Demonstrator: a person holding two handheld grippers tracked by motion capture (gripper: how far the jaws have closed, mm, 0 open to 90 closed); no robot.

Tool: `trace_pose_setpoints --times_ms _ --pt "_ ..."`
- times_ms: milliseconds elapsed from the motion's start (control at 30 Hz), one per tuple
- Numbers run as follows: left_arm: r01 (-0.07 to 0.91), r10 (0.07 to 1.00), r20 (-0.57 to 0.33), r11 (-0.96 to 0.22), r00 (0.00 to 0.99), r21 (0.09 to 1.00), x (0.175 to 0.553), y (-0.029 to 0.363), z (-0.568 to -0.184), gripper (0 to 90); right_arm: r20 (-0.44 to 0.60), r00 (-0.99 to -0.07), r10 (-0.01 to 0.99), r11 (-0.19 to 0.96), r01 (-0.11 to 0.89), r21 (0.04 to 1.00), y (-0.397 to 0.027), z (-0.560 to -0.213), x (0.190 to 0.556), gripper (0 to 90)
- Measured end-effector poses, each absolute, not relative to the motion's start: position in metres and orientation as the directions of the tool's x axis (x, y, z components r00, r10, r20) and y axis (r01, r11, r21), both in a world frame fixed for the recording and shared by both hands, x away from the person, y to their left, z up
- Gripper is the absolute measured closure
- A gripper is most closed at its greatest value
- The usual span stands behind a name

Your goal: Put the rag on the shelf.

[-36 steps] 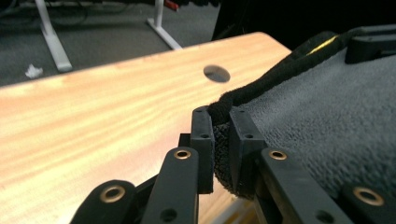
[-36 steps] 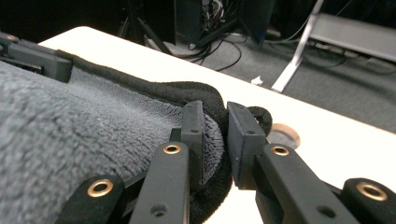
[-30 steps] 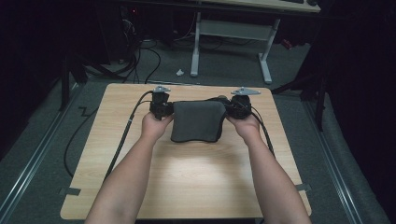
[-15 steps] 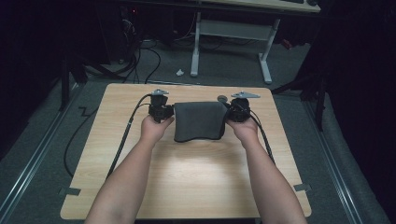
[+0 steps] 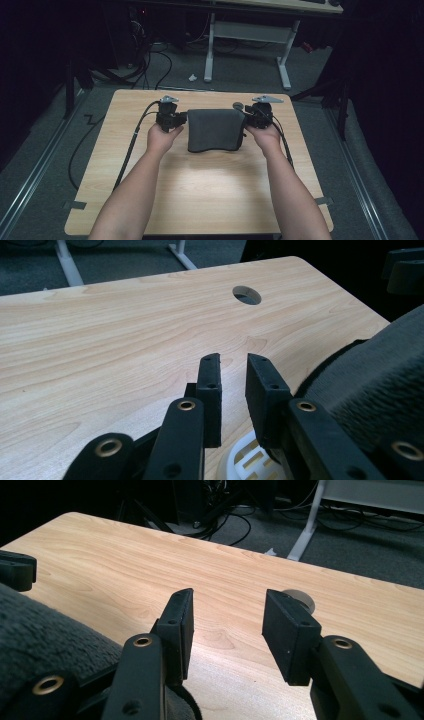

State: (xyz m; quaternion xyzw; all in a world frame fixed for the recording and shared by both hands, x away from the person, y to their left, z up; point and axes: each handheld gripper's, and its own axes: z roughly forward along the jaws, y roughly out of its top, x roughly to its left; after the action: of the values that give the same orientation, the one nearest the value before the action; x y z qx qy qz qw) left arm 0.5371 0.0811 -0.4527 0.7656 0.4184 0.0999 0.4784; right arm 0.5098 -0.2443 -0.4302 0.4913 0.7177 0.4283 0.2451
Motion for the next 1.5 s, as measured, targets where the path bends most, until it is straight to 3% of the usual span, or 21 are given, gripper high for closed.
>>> trace_pose_setpoints --times_ms 433,700,833,1100,1233,1433,1500 --pt "0.521 0.757 -0.237 -0.156 0.609 0.839 0.529 0.092 -0.446 76.1 0.032 -0.385 0.922 0.169 0.476 0.863 -0.249 -0.421 0.503 55.9" --pt "0.509 0.784 -0.216 -0.144 0.582 0.848 0.511 0.112 -0.447 74.7 0.055 -0.367 0.929 0.132 0.466 0.875 -0.260 -0.418 0.482 54.1" --pt "0.501 0.788 -0.222 -0.125 0.574 0.856 0.497 0.122 -0.448 72.6 0.016 -0.367 0.930 0.161 0.447 0.880 -0.262 -0.418 0.468 52.6" --pt "0.453 0.782 -0.198 -0.119 0.591 0.884 0.446 0.142 -0.460 65.5 -0.039 -0.382 0.924 0.212 0.425 0.880 -0.260 -0.423 0.427 46.4" --pt "0.459 0.768 -0.215 -0.114 0.603 0.881 0.410 0.153 -0.476 61.4 -0.091 -0.402 0.911 0.263 0.398 0.879 -0.255 -0.432 0.397 45.9" --pt "0.504 0.762 -0.238 -0.132 0.602 0.854 0.359 0.168 -0.498 56.1 -0.094 -0.433 0.897 0.279 0.386 0.879 -0.248 -0.455 0.346 45.9" --pt "0.496 0.763 -0.210 -0.164 0.611 0.852 0.341 0.170 -0.503 54.7 -0.080 -0.433 0.898 0.271 0.401 0.875 -0.248 -0.465 0.332 45.8"
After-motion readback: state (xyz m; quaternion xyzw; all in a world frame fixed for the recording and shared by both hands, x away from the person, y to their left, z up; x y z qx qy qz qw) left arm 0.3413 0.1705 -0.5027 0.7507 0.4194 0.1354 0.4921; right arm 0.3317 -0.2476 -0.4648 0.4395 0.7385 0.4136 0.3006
